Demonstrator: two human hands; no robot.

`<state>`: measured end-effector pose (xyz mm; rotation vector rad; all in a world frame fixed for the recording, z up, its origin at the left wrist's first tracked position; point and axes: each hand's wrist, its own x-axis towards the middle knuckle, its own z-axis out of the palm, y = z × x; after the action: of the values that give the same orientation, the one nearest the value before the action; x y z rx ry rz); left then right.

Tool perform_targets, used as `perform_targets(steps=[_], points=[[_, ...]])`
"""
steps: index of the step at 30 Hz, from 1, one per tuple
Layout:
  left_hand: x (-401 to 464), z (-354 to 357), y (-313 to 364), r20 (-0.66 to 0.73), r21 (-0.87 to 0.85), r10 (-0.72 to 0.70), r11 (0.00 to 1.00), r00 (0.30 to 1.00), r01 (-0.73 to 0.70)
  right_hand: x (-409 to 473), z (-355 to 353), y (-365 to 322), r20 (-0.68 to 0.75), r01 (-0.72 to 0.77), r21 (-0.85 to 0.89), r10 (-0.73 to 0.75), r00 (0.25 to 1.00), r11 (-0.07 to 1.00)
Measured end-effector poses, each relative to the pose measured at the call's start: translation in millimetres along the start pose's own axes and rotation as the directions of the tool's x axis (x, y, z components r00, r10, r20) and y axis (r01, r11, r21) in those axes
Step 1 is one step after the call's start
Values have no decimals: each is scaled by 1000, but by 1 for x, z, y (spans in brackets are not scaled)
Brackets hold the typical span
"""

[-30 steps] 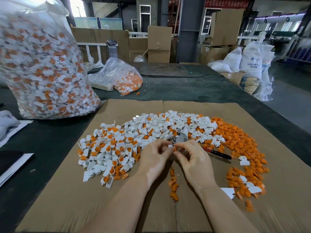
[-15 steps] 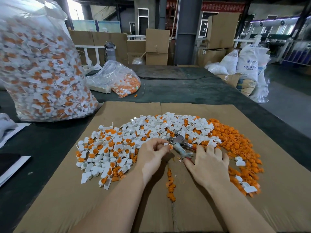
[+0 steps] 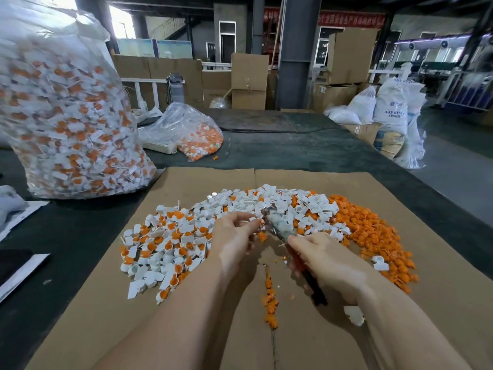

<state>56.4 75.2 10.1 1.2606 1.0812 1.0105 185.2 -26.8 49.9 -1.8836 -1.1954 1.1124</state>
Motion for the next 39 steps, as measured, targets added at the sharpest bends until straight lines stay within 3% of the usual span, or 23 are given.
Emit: perform_targets(steps=[4,18,25,33,36,39], points=[[1,-2,2,-15,-8,-12,1000,1000,12,-2,0,-2,72,-51,70,46,996,996],[1,-1,2,-74,-26,-45,999,996,43,-4,3,-2,112,14,7,-15,994,1000],[-2,1,3,-82,0,-39,999,996,39,0,9,0,-45,152,-278,-171,984,949],[-4,3,1,-129,-39,-63,998,990,58,6,20,12,-161,160,-303,-216,963,939],[-8,0,-5,-131,-28,-51,998,990,47,13,20,25,-284,124,-400,-252,925,908],[-11,-3,-14,-100,155,78,986,992,-62,22,19,35,-422,2,-623,-339,841,782]])
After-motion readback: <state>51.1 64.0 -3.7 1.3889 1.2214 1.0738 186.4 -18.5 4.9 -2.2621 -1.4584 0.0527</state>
